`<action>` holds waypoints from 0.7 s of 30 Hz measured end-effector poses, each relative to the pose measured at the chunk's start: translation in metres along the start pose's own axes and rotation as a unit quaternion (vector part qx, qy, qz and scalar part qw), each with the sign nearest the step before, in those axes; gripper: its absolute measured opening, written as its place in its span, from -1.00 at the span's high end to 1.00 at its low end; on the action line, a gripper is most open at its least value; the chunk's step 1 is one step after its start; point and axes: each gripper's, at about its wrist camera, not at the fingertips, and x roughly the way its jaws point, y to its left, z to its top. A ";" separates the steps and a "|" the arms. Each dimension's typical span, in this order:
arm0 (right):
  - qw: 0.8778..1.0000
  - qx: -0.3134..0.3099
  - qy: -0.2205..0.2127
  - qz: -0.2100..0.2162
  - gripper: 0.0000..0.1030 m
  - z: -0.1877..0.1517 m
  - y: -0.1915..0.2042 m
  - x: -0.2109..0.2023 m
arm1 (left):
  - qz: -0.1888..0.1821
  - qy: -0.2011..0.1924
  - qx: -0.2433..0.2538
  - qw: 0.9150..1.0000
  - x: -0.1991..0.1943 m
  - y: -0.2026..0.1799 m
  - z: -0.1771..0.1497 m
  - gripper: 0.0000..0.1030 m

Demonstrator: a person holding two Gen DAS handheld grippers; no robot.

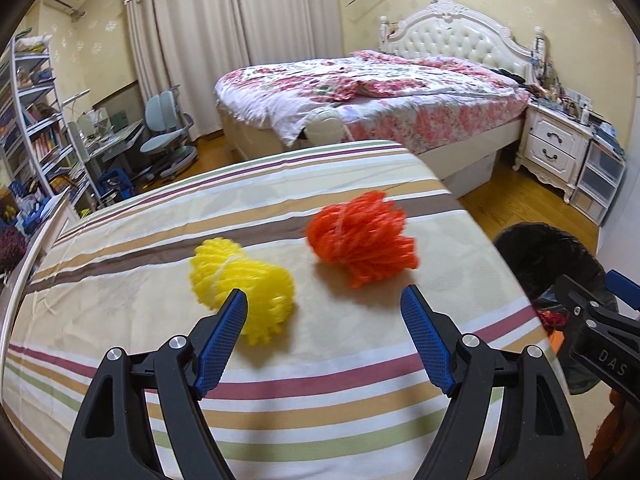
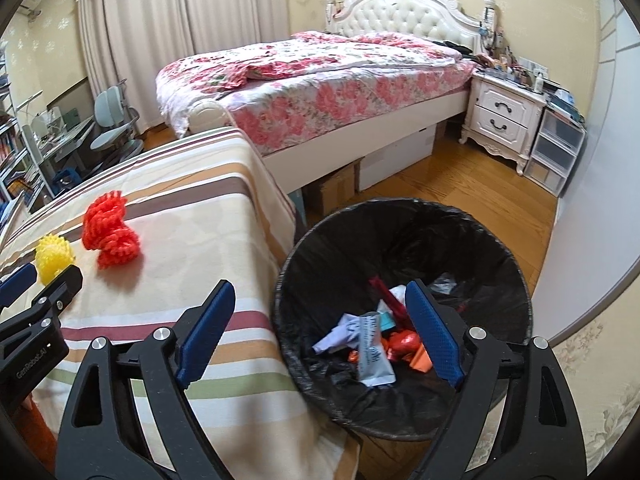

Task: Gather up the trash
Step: 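Move both open tools from the bin back over the bed, then grasp the yellow foam net with the left tool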

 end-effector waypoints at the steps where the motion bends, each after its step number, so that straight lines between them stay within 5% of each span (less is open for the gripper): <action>1: 1.000 -0.004 0.002 0.004 -0.65 0.000 0.005 0.001 | 0.004 0.002 -0.004 1.000 0.002 0.004 0.000 -0.50; 21: 0.998 -0.051 0.013 0.035 -0.65 0.005 0.063 0.009 | 0.020 0.054 -0.066 0.996 0.033 0.067 -0.001 -0.52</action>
